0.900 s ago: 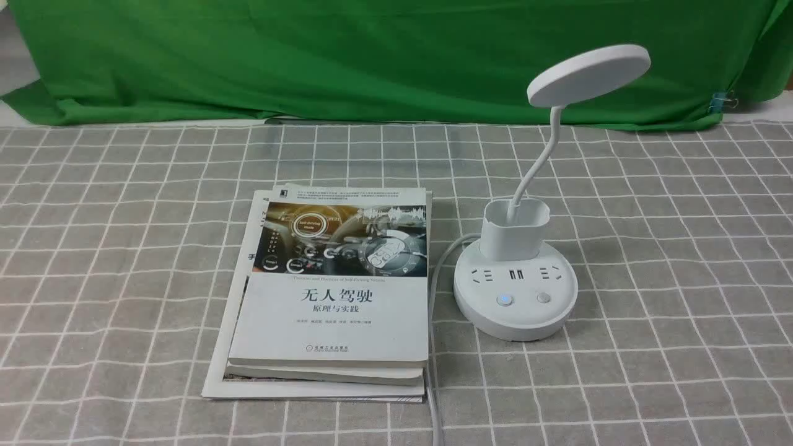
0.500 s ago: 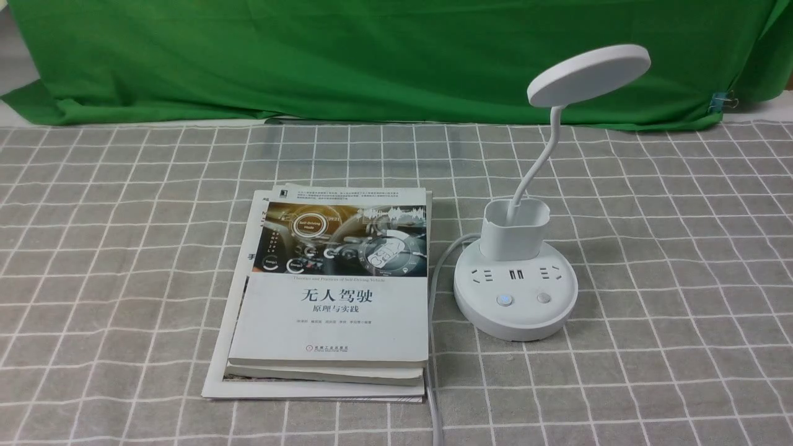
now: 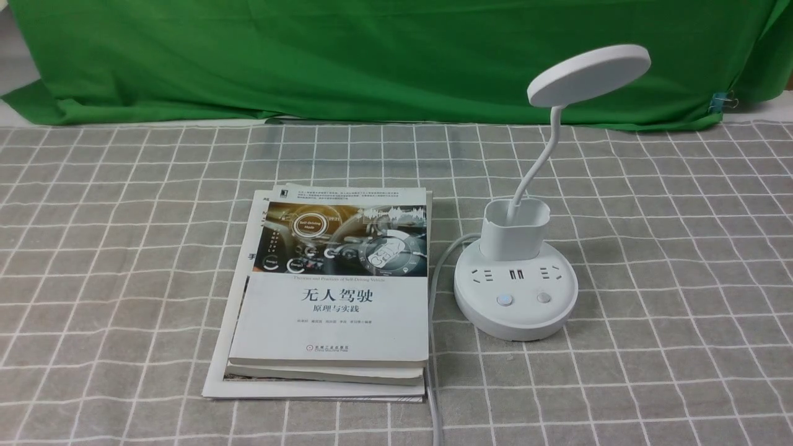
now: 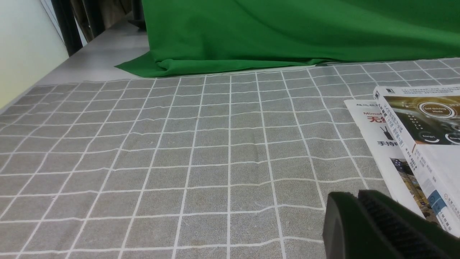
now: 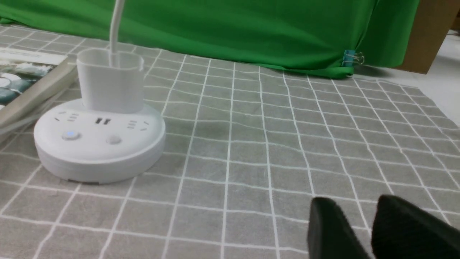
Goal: Turn on the desk lamp on the grey coffee tablecloth with your hand.
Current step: 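Press the button on the base of the white desk lamp with the right gripper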
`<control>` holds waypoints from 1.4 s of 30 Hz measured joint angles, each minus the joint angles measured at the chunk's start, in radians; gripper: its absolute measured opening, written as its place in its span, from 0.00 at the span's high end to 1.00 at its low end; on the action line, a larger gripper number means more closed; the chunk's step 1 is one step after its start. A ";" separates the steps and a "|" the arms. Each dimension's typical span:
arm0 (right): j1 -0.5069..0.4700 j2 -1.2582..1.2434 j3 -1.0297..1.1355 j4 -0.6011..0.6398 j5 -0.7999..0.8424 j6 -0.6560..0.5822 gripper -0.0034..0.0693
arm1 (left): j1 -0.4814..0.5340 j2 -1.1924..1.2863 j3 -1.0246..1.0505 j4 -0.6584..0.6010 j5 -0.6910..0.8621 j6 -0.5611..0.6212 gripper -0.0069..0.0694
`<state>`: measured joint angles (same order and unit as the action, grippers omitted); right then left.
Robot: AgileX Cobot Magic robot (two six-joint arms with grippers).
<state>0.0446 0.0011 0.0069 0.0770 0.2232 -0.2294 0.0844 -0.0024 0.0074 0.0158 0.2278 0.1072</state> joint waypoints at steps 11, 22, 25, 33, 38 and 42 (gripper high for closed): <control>0.000 0.000 0.000 0.181 -0.294 0.529 0.62 | 0.000 0.000 0.000 0.000 0.000 0.000 0.88; 0.085 0.235 -0.282 0.187 0.035 0.314 0.87 | 0.000 0.000 0.000 0.000 0.000 0.000 0.88; 0.110 0.437 -0.461 0.187 0.244 0.185 0.90 | 0.000 0.000 0.000 0.000 0.000 0.000 0.88; 0.118 0.978 -0.755 0.173 0.528 0.045 0.91 | 0.000 0.000 0.000 0.000 0.000 0.000 0.88; 0.154 1.238 -0.876 0.162 0.539 0.032 0.91 | 0.000 0.000 0.000 0.000 0.000 0.000 0.88; 0.247 1.414 -0.995 0.158 0.534 0.023 0.91 | 0.000 0.000 0.000 0.000 0.000 0.000 0.88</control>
<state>0.2918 1.4149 -0.9882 0.2353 0.7576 -0.2065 0.0844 -0.0024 0.0074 0.0158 0.2278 0.1072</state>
